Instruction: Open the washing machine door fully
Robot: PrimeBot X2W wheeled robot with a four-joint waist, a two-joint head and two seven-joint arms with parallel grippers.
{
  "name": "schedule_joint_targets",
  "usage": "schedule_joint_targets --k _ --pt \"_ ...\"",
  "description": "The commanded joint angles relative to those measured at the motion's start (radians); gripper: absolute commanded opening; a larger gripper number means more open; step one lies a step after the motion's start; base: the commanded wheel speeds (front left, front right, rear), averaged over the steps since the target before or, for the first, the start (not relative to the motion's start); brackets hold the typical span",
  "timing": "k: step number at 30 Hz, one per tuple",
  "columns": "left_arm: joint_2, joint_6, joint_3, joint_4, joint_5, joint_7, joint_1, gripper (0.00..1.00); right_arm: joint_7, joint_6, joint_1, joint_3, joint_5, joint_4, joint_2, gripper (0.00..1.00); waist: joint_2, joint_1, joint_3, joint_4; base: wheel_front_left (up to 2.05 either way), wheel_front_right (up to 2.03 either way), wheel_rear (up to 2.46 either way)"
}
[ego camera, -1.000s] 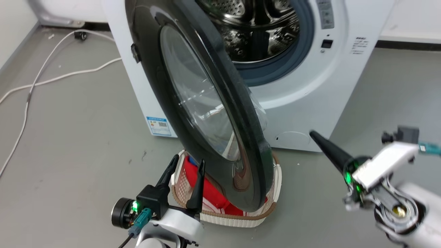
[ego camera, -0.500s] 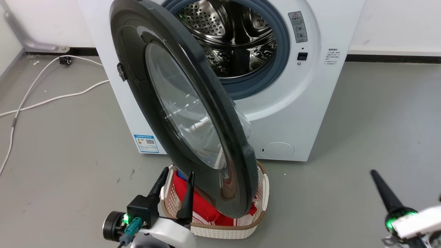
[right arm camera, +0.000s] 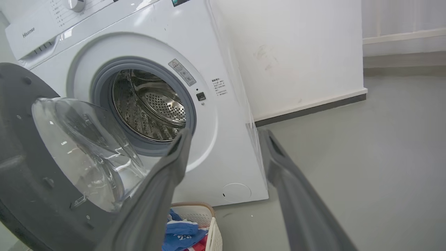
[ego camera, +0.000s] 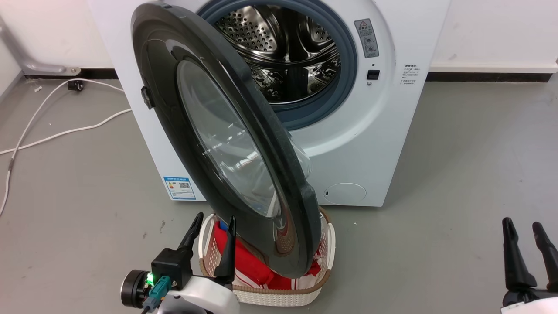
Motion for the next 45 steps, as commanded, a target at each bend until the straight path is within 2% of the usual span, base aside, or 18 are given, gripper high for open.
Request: schedule_joint_targets --k 1,5,10,16,29,30,31,32,45 --pt "0.004 0.005 0.003 -0.002 0.001 -0.003 0.009 1.00 0.014 0.003 0.014 -0.013 -0.033 -0.022 0.022 1.00 0.0000 0.0001 0.000 -0.001 0.00 0.00 0.00" --pt "0.009 0.005 0.007 0.000 0.001 -0.003 0.011 1.00 0.094 0.002 0.051 -0.061 -0.273 -0.141 0.098 1.00 0.0000 0.0001 -0.002 -0.003 0.00 0.00 0.00" --pt "0.014 0.006 0.006 0.007 0.004 -0.003 0.007 1.00 0.142 0.002 0.086 -0.035 -0.427 -0.210 0.144 1.00 0.0000 0.0001 -0.001 -0.005 0.00 0.00 0.00" --pt "0.022 0.007 0.004 0.016 0.006 -0.003 0.004 1.00 0.153 0.002 0.106 -0.002 -0.474 -0.211 0.168 1.00 0.0000 0.0001 0.002 -0.004 0.00 0.00 0.00" --pt "0.038 0.019 -0.009 0.023 0.025 0.000 -0.010 1.00 0.157 0.002 0.093 0.013 -0.483 -0.207 0.186 1.00 0.0000 0.0001 0.009 -0.007 0.00 0.00 0.00" --pt "0.039 0.020 -0.011 0.024 0.027 0.000 -0.013 0.88 0.159 0.002 0.093 0.014 -0.483 -0.208 0.186 1.00 0.0000 0.0001 0.010 -0.007 0.00 0.00 0.00" --pt "0.039 0.021 -0.012 0.023 0.026 0.000 -0.015 0.19 0.158 0.001 0.092 0.014 -0.484 -0.208 0.187 1.00 0.0000 0.0001 0.011 -0.006 0.00 0.00 0.00" --pt "0.040 0.022 -0.012 0.021 0.026 0.000 -0.016 0.00 0.159 0.001 0.091 0.014 -0.485 -0.209 0.188 1.00 0.0000 0.0001 0.011 -0.006 0.00 0.00 0.00" --pt "0.050 0.044 -0.006 -0.073 0.021 0.028 -0.055 0.00 0.163 0.002 0.079 0.012 -0.491 -0.203 0.198 1.00 0.0000 0.0001 0.017 -0.002 0.00 0.00 0.00"
